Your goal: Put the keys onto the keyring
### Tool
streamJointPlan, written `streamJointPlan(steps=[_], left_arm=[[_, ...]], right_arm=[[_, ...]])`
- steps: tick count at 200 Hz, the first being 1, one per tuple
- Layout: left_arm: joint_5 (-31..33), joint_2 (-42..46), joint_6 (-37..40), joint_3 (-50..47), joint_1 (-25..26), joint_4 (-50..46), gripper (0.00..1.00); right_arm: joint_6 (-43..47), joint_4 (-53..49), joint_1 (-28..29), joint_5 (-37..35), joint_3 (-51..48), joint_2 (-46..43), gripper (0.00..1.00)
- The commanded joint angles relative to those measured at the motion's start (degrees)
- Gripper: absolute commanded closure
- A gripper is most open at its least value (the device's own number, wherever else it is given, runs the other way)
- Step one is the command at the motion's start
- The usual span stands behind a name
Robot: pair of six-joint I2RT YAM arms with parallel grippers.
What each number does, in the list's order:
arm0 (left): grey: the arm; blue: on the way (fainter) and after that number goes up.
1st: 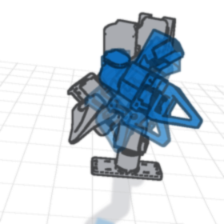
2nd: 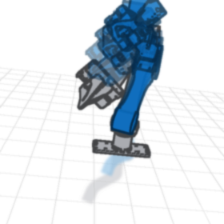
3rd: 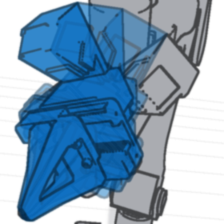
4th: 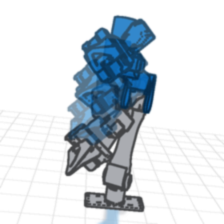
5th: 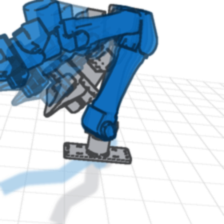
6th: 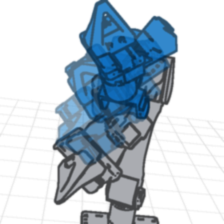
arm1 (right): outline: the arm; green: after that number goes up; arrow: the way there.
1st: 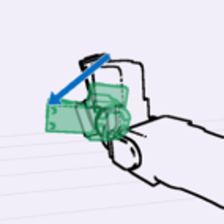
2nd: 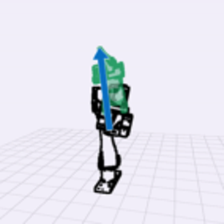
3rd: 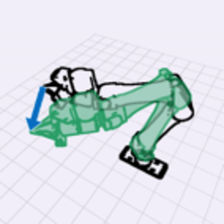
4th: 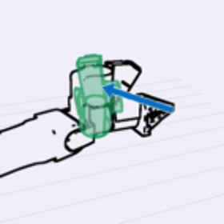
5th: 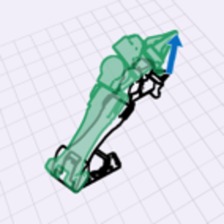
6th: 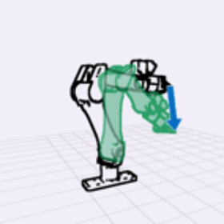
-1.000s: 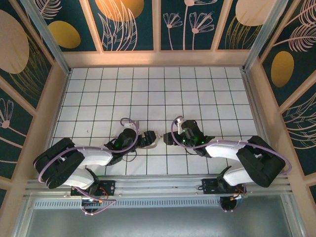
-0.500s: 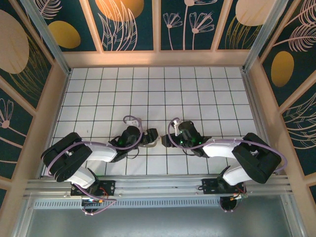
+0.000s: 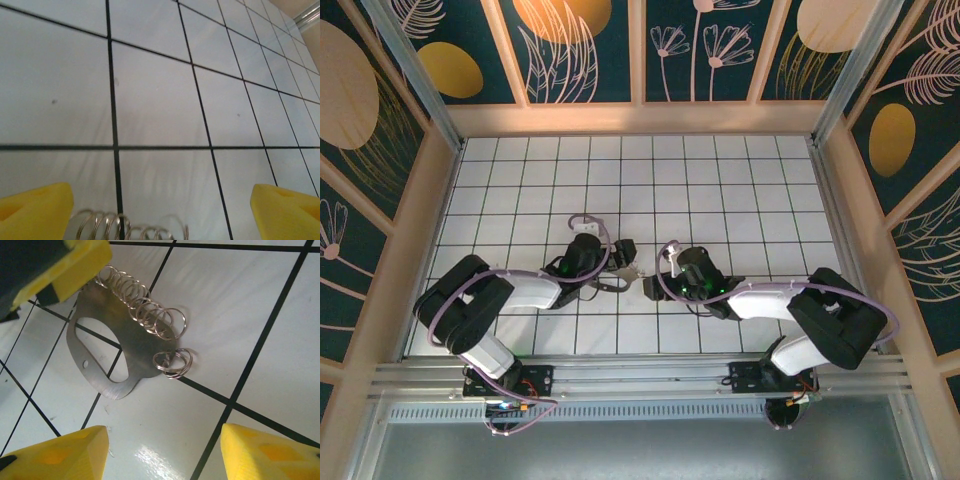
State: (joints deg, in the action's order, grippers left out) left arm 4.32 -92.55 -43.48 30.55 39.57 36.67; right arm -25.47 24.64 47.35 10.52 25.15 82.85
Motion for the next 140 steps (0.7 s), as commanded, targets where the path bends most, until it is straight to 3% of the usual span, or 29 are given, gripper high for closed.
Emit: streamJointPlan(steps=[1, 38, 87, 140], left_arm=[[-2.62, 0.26, 3.3, 2.24, -0.37, -0.5, 0.09], [-5.9, 6.87, 0.83, 0.89, -0.37, -0.59, 0.09], [-1.5, 17.13, 1.01, -1.81, -0.4, -5.87, 0.08], [0.68, 22.18, 0.09, -4.73, -0.37, -7.26, 0.08]], right_arm=[[-0.46, 1.93, 0.89, 1.14, 2.16, 0.98, 0.39], [0.15, 1.75, 1.93, 2.38, 4.05, 2.22, 0.39], [1.19, 1.64, 3.16, 3.69, 8.21, 6.98, 0.39], [2.13, 1.13, 3.27, 4.02, 11.44, 10.76, 0.39]])
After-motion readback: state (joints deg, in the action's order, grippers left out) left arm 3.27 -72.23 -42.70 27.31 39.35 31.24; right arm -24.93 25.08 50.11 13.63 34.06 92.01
